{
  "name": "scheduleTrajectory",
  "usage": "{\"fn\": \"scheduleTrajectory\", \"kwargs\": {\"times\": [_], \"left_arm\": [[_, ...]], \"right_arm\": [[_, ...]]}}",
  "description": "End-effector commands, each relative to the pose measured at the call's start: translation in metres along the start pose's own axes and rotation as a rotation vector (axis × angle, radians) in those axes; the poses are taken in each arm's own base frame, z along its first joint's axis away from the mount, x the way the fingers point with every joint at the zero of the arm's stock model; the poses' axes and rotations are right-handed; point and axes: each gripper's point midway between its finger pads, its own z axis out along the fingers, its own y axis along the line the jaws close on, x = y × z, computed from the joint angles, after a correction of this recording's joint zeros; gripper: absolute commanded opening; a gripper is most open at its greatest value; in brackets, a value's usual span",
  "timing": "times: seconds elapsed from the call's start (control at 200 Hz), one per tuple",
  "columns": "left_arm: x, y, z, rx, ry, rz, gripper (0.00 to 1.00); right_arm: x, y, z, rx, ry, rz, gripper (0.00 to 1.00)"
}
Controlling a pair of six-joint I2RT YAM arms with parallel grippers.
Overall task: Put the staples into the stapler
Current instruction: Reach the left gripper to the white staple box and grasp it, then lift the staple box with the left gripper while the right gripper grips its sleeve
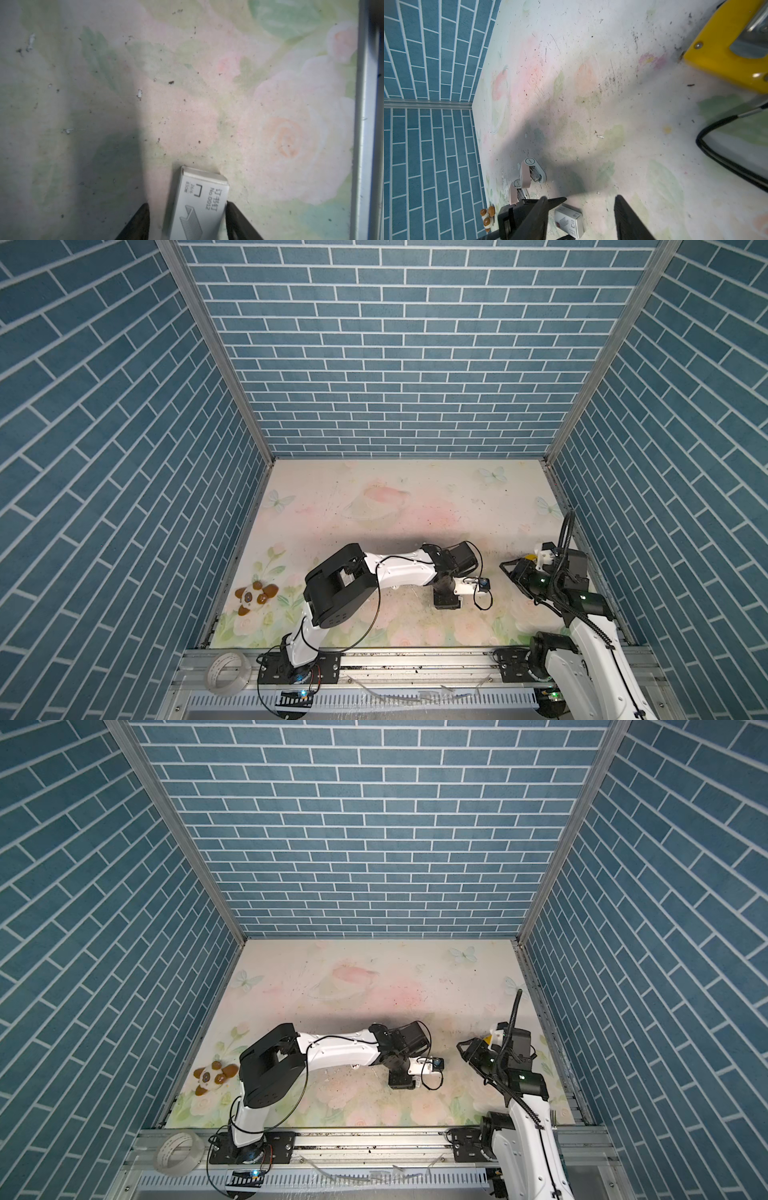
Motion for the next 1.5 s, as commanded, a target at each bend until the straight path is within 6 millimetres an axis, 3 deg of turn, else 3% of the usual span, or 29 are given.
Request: {"fn": "scheduleTrajectory", "kwargs": {"times": [0.0,0.11,0.35,0.675,0.88,1.005,1.295,1.495], "left_arm": [[-0.001,-0.004,0.002,0.008,0.012,0.000,0.59],[0.002,-0.005,0.005,0.012,0.020,-0.007,0.57],[0.000,-0.006,0.007,0.009,0.024,-0.031,0.41],[0.001,-0.002,0.011,-0.018,0.041,-0.103,0.37],[0.003,-0.003,0.007,-0.030,0.030,-0.102,0.55],[0.003,-0.002,-0.005,-0.053,0.015,-0.078,0.60],[0.006,-0.007,-0.027,-0.072,-0.066,-0.053,0.61],[0.007,-0.001,-0.029,-0.072,-0.108,-0.073,0.62]], "right_arm": [[0.000,-0.003,-0.001,0.014,-0.009,0.011,0.52],[-0.002,-0.001,-0.001,0.012,-0.012,0.008,0.51],[-0.003,-0.002,-0.001,0.018,-0.016,0.003,0.50],[-0.003,-0.005,0.001,0.030,-0.005,-0.003,0.50],[0.000,0.001,0.006,0.011,0.054,-0.011,0.50],[0.006,0.004,0.011,-0.014,0.117,-0.002,0.50],[0.033,0.016,0.020,-0.133,0.311,0.059,0.48],[0.045,0.018,0.020,-0.158,0.369,0.087,0.46]]}}
